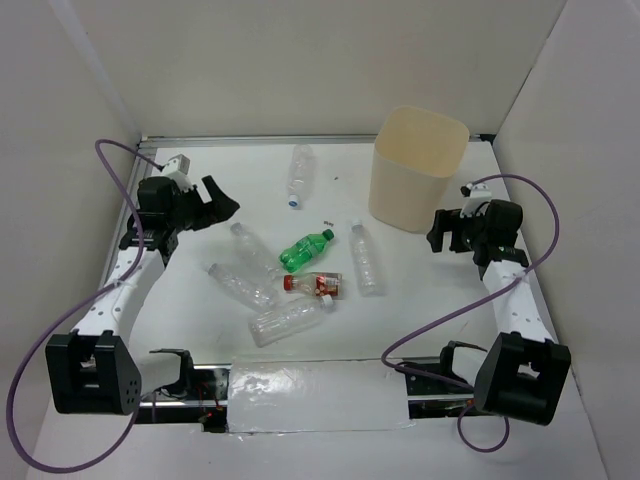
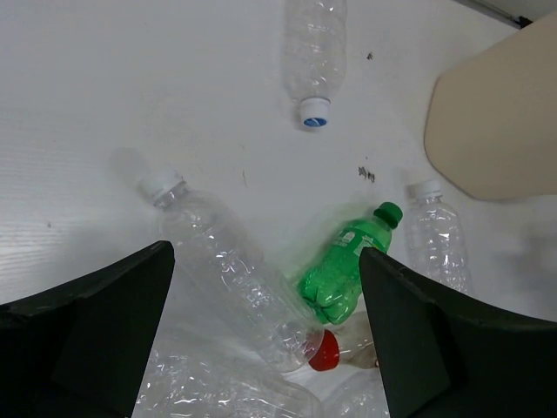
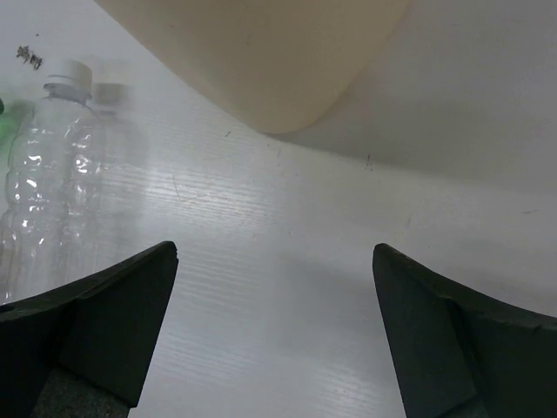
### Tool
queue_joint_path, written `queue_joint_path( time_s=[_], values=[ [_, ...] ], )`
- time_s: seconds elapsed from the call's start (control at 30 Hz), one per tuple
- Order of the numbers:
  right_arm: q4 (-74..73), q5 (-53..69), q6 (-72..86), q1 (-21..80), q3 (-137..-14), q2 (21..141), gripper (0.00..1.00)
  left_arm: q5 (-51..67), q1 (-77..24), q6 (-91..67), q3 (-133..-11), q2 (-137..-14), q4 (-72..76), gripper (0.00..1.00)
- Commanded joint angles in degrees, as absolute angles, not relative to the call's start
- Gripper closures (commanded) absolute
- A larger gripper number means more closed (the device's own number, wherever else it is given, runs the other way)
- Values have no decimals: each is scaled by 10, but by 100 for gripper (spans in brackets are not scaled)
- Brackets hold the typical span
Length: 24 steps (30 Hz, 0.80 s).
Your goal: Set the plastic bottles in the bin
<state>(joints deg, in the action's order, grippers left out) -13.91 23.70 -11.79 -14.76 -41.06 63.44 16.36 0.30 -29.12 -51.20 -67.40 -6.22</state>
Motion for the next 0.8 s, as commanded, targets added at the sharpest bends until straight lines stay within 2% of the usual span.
queue_joint_path(
  time_s=[0.0,0.07,0.13,0.23,0.27,0.3,0.33,0.43,0.53,0.6,0.63,0.7,0.77],
  values=[
    [-152,276,-146,-148,-428,607,0,227,16,-307,-512,-683,-58,0],
    [-223,373,-222,-154,-449,601,0,227,16,-298,-518,-683,-65,0],
    [-259,464,-281,-154,-449,617,2,171,-10,-273,-530,-672,-84,0],
    [-331,533,-315,-148,-483,676,22,107,-48,-233,-524,-633,-84,0],
    [-331,524,-309,-134,-489,685,34,97,-58,-225,-518,-622,-77,0],
    [-331,471,-309,-114,-490,686,40,91,-64,-220,-509,-613,-56,0],
    [-318,435,-302,-66,-490,673,41,96,-64,-220,-491,-605,-48,0],
    [-276,312,-267,-5,-464,677,32,146,-57,-231,-491,-614,-62,0],
    [-232,237,-213,40,-455,696,17,162,-57,-245,-511,-656,-95,3],
    [-215,229,-195,63,-455,701,14,151,-66,-245,-505,-656,-95,3],
    [-201,203,-156,87,-455,720,5,129,-81,-251,-500,-646,-95,3],
    [-179,192,-125,106,-461,742,0,113,-86,-251,-493,-640,-95,3],
    [-153,163,-74,142,-476,769,0,101,-103,-251,-493,-640,-108,3]
  ],
)
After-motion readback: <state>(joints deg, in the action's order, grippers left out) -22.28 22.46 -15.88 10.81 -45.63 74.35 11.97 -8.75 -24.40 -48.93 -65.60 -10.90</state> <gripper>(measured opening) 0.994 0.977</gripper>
